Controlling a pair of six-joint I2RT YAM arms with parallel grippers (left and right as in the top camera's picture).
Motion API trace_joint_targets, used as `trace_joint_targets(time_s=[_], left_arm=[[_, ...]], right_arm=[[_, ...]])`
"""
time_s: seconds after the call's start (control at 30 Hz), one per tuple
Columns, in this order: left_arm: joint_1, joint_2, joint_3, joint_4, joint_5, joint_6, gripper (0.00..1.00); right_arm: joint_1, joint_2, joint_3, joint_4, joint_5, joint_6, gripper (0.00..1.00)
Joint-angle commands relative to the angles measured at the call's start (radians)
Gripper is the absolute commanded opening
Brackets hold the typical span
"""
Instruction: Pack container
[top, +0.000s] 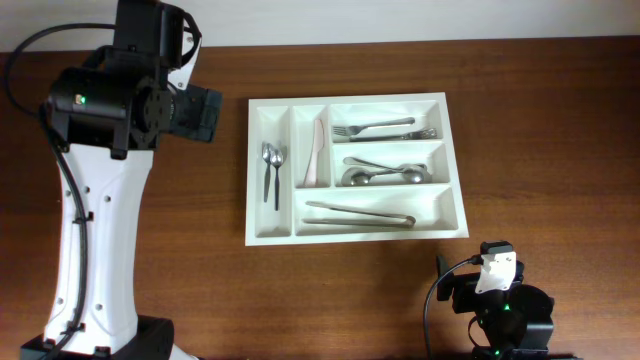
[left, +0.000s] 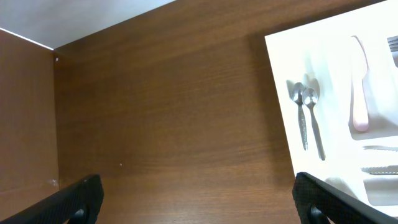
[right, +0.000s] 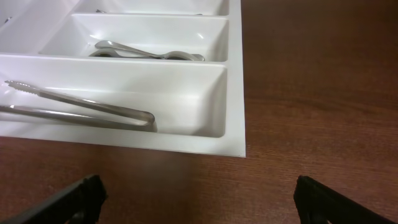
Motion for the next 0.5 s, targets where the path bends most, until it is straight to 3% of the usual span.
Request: trace_joint_targets(time_s=[0.0, 0.47], left_arm=[[-0.002, -0.013, 0.005, -0.001, -0.007, -0.012, 0.99], [-0.004, -0.111, -0.019, -0.001, -0.008, -0.011, 0.99]], right_arm=[[0.009, -0.013, -0.01, 0.003, 0.012, 0.001, 0.99], [0.009, -0.013, -0.01, 0.003, 0.012, 0.001, 0.99]])
